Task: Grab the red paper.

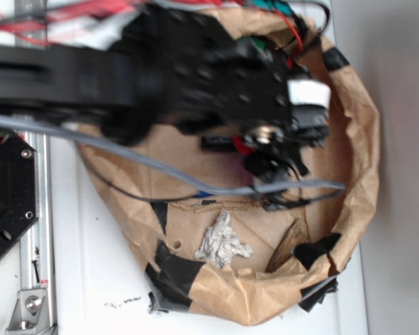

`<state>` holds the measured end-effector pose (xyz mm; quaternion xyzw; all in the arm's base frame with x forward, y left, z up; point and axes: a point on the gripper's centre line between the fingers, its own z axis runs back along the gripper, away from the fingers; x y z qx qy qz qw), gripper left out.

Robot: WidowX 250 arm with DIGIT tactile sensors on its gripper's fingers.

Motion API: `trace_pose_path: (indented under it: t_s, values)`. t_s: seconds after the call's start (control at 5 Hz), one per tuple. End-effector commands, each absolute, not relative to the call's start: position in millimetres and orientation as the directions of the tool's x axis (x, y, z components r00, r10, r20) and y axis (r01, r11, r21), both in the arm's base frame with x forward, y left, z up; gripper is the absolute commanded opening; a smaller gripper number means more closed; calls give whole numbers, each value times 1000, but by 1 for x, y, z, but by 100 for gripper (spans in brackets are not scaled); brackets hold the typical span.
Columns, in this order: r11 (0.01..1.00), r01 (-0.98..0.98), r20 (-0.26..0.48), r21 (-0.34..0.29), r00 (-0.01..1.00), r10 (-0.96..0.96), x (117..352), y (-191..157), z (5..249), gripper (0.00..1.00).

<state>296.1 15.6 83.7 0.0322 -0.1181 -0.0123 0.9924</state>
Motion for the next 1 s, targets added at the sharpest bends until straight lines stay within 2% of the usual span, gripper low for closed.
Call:
trace_pose_path:
  t_s: [0.0,0.4,0.6,0.8]
  values:
    - [985,7,15,172,1000,-10,277,-12,137,0]
    - [985,-72,51,157,997,65,298,-30,130,0]
    - [990,-65,71,125,996,56,297,-34,129,0]
    - [990,-58,54,131,997,51,295,-35,128,0]
